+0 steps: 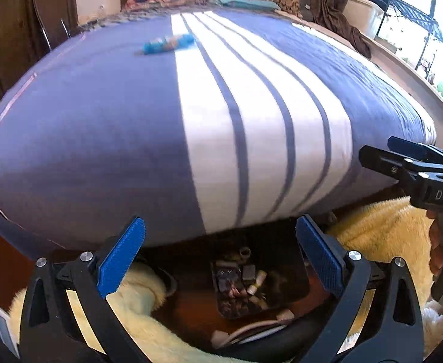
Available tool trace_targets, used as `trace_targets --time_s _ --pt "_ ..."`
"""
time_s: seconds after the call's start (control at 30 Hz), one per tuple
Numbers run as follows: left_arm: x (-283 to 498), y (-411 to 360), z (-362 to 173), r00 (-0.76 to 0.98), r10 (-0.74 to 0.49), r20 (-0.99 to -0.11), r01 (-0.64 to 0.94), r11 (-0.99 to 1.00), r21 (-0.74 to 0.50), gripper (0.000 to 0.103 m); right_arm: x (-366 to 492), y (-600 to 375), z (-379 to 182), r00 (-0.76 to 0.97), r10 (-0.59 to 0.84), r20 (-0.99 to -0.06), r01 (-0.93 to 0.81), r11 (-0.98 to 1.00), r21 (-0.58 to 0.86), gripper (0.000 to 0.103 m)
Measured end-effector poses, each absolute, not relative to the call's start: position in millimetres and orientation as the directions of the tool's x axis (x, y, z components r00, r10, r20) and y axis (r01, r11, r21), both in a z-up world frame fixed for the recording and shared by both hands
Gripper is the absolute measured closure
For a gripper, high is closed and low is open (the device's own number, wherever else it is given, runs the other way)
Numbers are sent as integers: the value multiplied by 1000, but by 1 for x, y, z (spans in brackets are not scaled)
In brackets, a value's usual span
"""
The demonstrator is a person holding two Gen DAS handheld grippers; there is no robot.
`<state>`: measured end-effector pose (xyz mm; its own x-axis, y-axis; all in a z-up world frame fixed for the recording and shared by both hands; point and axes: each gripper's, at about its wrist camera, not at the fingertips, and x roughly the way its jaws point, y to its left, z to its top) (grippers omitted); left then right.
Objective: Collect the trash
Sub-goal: 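Open both tools over the bin and lift them back up, then grasp the blue wipes pack with the left tool while the right tool grasps the clear plastic box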
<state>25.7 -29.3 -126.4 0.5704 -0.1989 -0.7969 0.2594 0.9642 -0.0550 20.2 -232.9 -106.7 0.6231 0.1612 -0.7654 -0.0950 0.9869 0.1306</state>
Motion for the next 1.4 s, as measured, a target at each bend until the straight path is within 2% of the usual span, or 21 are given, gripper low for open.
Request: trace_targets --time_s 0.3,0.77,1.07,1.23,1.4 --pt "76 -11 -101 624 -153 -766 220 975 -15 8 71 -228 -80 649 154 -745 -112 988 106 5" --pt "184 7 -105 618 -91 -781 166 986 17 8 182 -207 -80 637 137 -758 -114 990 83 5" --pt "266 -13 -105 613 -108 -782 173 985 -1 8 231 -210 -77 648 122 -752 -90 992 83 5" --pt "306 -23 -103 608 -150 -779 152 986 -71 8 249 -219 -80 651 106 -752 -76 994 75 5" --pt "332 -30 -112 590 -136 -796 136 988 -67 8 260 -225 -83 649 101 -754 -71 995 72 5"
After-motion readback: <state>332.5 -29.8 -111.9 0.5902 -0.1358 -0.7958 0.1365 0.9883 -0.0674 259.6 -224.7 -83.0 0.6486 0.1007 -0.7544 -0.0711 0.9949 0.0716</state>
